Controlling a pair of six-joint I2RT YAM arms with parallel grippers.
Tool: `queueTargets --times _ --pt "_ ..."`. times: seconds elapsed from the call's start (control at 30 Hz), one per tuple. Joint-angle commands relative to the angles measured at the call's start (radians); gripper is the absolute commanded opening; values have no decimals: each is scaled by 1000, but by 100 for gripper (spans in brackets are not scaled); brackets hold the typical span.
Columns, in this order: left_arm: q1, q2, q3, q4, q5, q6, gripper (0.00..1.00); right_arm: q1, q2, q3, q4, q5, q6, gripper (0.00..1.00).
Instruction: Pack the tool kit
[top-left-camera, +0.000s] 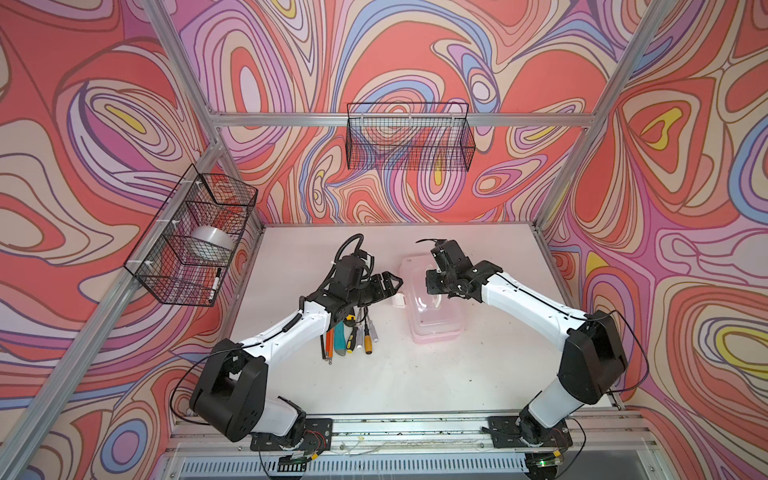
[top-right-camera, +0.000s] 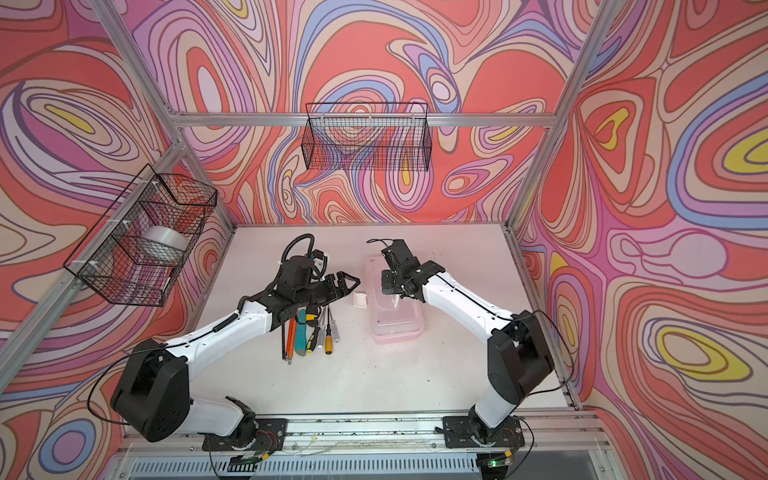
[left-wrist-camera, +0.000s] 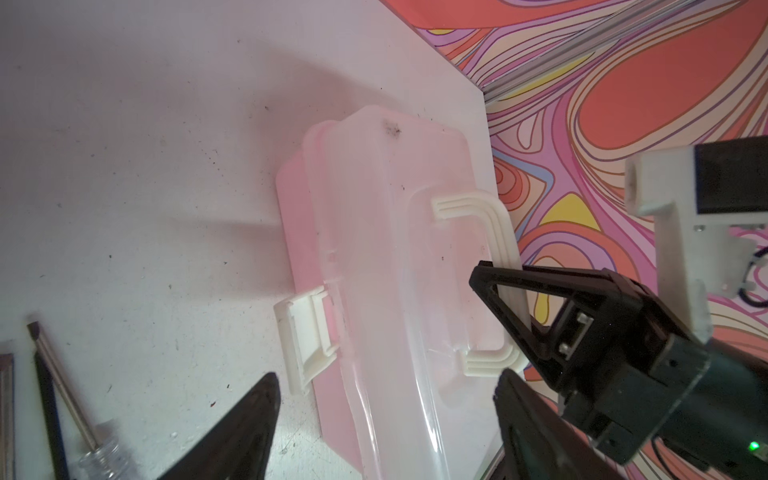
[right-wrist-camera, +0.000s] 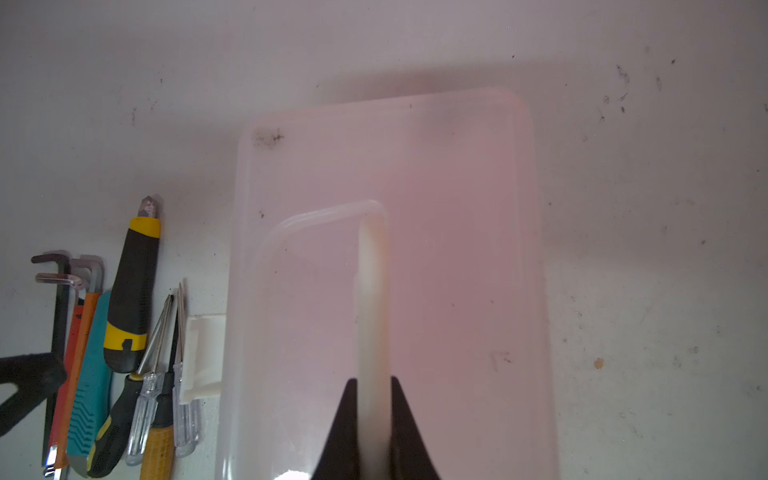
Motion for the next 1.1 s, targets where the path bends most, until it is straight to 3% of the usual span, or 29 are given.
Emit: queueTargets --times 0.0,0.2,0.37,0.47,0.73,0.9,1.07 --pt "-6 7 -26 -21 -26 18 81 -3 -36 -40 68 -37 31 0" --pt "-6 -10 -13 -36 -39 30 81 -35 -137 -33 69 -114 34 0" --pt "-6 -6 -2 0 -18 22 83 -209 -205 -161 218 -463 118 0" --pt "-6 -1 -21 87 17 -7 88 -260 -222 -223 291 -575 144 0" --pt "-15 63 3 243 109 -71 94 -288 -226 -315 406 -701 206 0" --pt "-27 124 45 251 134 -83 93 -319 -220 -367 506 -799 265 0" --pt "-35 136 69 250 132 -82 93 -343 -239 -356 486 -826 249 0"
